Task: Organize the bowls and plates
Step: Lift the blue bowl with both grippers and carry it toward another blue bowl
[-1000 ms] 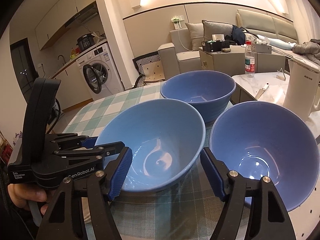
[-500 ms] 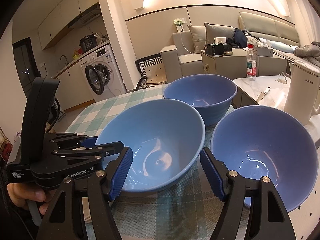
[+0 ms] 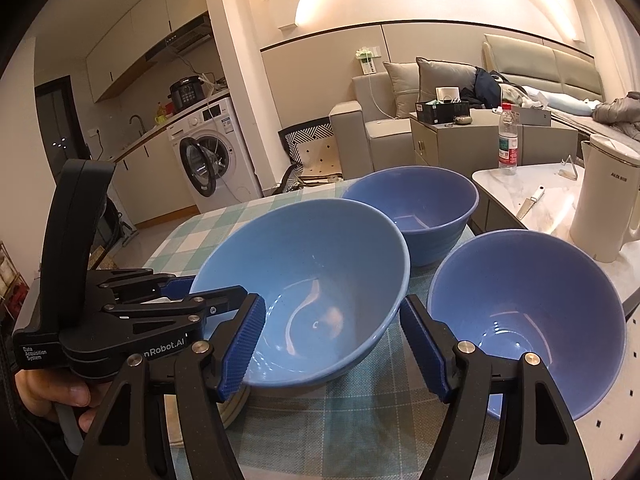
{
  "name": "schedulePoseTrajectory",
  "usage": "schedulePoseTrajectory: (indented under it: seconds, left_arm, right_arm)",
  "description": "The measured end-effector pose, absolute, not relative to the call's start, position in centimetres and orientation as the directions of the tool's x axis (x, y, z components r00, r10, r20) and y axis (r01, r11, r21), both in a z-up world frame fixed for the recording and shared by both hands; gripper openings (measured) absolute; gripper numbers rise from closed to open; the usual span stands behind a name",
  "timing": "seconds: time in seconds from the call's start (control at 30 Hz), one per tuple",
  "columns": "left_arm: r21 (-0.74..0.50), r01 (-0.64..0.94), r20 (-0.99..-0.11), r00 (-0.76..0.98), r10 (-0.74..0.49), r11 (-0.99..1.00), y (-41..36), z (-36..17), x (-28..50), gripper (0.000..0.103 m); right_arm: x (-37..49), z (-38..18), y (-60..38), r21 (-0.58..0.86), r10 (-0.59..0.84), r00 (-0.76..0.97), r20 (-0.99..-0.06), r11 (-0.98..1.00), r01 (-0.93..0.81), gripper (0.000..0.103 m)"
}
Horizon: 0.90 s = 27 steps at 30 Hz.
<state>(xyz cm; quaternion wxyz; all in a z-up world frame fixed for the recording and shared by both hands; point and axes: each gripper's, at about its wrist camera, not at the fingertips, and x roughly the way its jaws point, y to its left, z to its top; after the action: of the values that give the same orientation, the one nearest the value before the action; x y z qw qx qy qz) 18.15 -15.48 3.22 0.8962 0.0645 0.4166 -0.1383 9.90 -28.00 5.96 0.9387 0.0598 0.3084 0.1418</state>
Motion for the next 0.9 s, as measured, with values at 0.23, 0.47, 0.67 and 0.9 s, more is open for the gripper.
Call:
schedulePoseTrajectory:
  seconds: [0.23,0.47,0.67,0.9]
  left_arm:
    - [0.005,0.297,-0.754,0.629,-0.192,0.955,-15.4,4.1,17.5,0.029]
    - [0.01,0.298,-0.741,0.643,-0.193,0.954,-15.6,5.1,16.9,0.029]
    - [0.014,0.297,-0.734,0.651,-0.192,0.955,-15.8,5.9,16.4,0.029]
    - [0.016,0.302,-0.728,0.657,-0.196,0.953,-16.5,6.4,16.2,0.029]
  right_arm:
    - [8.9,6.9,-27.9,0.191,0.307,0.783,-0.542,0.952,-0.24,0.072]
    - [8.1,7.9,-28.0,0.182,0.306,0.795,-0.523,0.952,-0.246,0.072]
    - [7.7,8.6,-28.3,0.18,0.306,0.799,-0.518,0.952,-0.247,0.072]
    - [7.0,9.6,-28.8,0.174,0.297,0.808,-0.509,0.955,-0.241,0.072]
